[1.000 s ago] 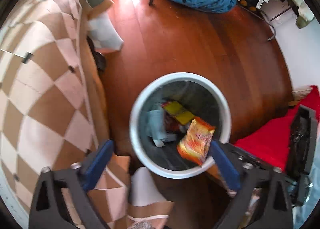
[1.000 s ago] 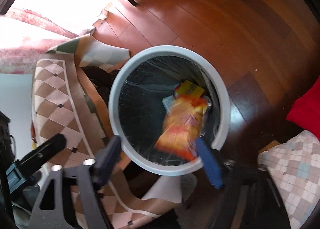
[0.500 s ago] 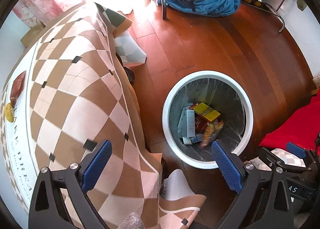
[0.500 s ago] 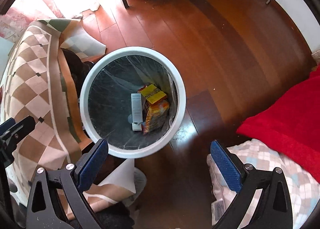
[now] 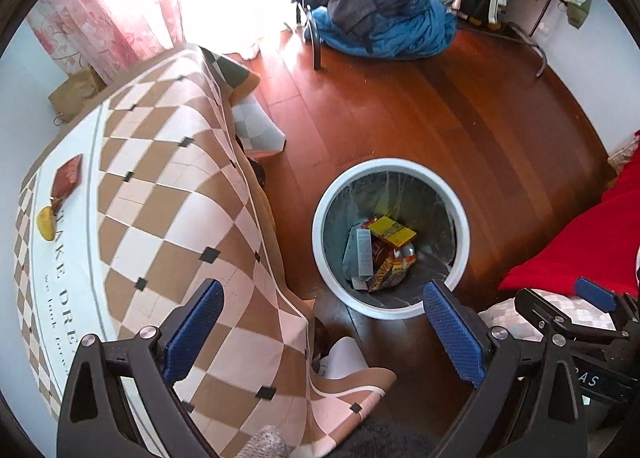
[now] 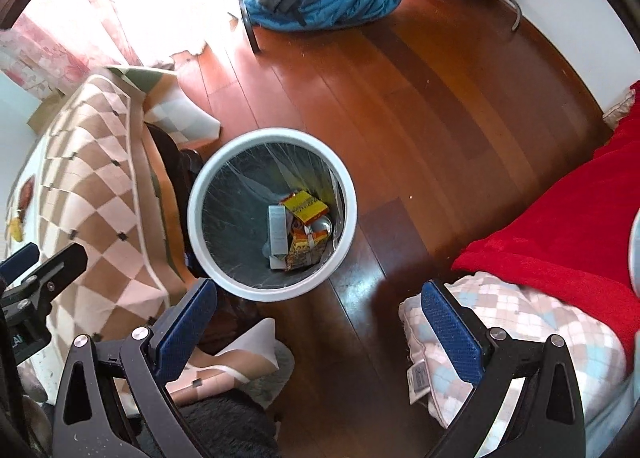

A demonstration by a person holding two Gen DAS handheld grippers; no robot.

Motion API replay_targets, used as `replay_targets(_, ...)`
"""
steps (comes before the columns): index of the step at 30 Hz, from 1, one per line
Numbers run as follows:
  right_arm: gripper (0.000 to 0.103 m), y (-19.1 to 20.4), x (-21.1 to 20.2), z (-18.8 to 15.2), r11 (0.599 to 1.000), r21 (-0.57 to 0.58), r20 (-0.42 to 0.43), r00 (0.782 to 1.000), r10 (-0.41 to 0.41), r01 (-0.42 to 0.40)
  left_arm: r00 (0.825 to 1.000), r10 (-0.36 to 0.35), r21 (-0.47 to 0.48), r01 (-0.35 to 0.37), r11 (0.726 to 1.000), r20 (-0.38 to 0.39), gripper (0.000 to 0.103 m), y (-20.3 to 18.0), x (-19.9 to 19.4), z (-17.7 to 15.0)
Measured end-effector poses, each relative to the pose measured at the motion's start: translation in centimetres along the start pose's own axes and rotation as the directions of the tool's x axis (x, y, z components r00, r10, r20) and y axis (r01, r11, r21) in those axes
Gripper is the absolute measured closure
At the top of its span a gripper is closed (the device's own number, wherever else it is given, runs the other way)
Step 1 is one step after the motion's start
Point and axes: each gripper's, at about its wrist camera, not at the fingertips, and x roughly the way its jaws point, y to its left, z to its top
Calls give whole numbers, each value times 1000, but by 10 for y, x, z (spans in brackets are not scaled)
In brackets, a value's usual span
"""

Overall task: Collect trash
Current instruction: 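Open both tools to drop the snack bag and white box into the bin, then grasp the red packet with the right tool while the left tool grasps the lemon peel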

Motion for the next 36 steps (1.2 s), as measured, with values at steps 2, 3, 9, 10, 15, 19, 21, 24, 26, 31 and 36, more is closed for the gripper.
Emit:
replay_targets(2,0,2,-18,-2,1000,5,30,1000,1,-1,1000,-4,-4,4,1000,18,1,2,-14,-1)
replay_targets(3,0,3,-27,-3,1000,6,46,999,0,0,1000,-1,-8,1,1000,30,1,4,-21,-2)
replay_targets(9,0,20,-81,-2,1000,14,141,990,22,-24,993,13,-41,-9,999,115,1,26,-71,-8)
replay_targets(10,0,26,-91,0,1000,9,161,987,26,-28,991,14,-57,-6,998,135,1,35,-80,-8)
replay_targets(15,0,79,-124,9,994,-42,208,972,107,-101,982,53,-143,-26,989,182,1,82,-105,-3)
replay_targets(19,0,148,-132,18,976,-136,187,962,197,-173,973,123,-240,-74,968,194,1,140,-112,-1)
replay_targets(21,0,195,-128,26,957,-201,160,957,242,-208,968,167,-294,-107,950,187,1,177,-109,-4)
replay_targets(24,0,267,-109,38,918,-304,102,949,298,-256,963,234,-374,-169,912,135,1,237,-96,-9)
replay_targets(26,0,323,-85,48,877,-397,32,951,308,-271,950,301,-435,-237,869,84,1,282,-81,-17)
replay_targets(31,0,465,-12,59,700,-689,-93,981,172,-188,916,393,-532,-372,761,-77,1,373,-28,-47)
replay_targets(36,0,577,56,49,369,-926,-85,996,-17,-72,912,367,-594,-400,698,-182,1,427,18,-72)
